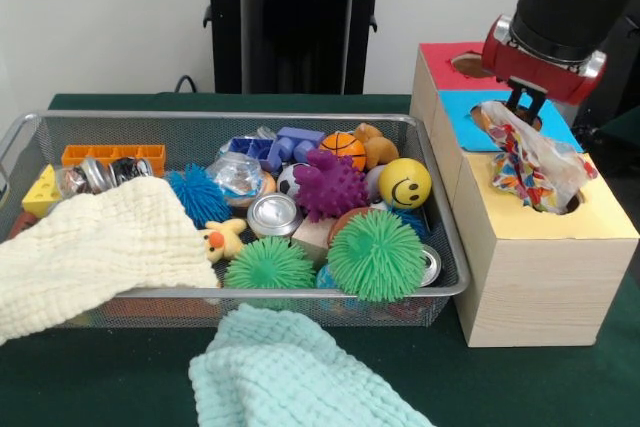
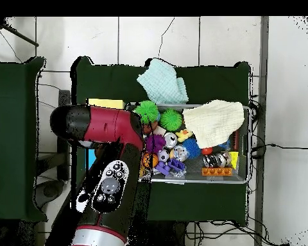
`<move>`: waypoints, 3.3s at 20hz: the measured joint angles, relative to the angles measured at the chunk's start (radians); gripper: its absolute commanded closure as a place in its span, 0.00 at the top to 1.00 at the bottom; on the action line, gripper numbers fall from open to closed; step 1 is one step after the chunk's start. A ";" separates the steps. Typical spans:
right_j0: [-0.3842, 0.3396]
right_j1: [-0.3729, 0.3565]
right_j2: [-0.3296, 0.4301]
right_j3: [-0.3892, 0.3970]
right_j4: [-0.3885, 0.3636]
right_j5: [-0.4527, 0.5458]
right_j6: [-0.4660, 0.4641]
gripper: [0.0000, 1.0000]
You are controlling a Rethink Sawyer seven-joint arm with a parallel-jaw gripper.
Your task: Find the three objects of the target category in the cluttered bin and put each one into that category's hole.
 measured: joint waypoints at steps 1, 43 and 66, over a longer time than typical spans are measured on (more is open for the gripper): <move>-0.002 -0.003 0.004 0.002 -0.002 -0.003 0.000 0.00; -0.054 -0.084 0.129 -0.279 -0.128 0.087 0.000 0.00; -0.092 -0.149 0.150 -0.060 -0.160 -0.136 0.000 0.00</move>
